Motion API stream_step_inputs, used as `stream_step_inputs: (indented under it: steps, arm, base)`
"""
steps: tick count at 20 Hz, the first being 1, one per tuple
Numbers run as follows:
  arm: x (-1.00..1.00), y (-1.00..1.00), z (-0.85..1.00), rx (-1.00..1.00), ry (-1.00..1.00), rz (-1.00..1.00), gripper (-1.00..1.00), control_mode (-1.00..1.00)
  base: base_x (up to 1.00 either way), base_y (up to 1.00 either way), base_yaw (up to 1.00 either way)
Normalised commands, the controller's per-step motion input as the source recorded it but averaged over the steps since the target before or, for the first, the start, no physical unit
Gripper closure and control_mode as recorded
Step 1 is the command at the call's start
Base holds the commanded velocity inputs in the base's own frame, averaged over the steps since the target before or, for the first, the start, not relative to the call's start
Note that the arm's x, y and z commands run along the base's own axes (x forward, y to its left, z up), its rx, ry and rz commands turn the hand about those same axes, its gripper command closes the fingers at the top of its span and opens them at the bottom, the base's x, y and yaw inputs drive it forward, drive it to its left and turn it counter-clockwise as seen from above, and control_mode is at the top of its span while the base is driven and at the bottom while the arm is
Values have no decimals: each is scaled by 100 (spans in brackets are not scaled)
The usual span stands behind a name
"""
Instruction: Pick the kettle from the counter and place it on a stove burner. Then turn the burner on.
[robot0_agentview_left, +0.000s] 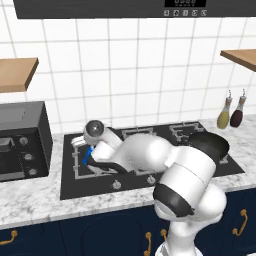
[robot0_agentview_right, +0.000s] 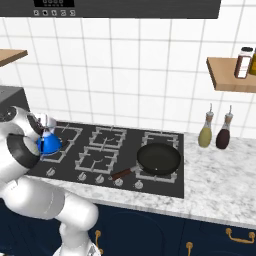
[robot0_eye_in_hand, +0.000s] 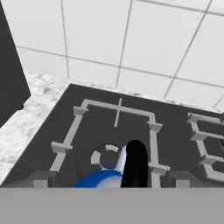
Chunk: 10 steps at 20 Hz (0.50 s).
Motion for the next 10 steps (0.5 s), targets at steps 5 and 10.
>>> stream_step_inputs:
  steps: [5, 10]
  arm:
    - [0, 26, 39, -2, 24, 0, -100, -100]
    - [-63, -42, -2, 0, 20, -2, -100, -100]
  base:
    - [0, 0, 0]
    - [0, 0, 0]
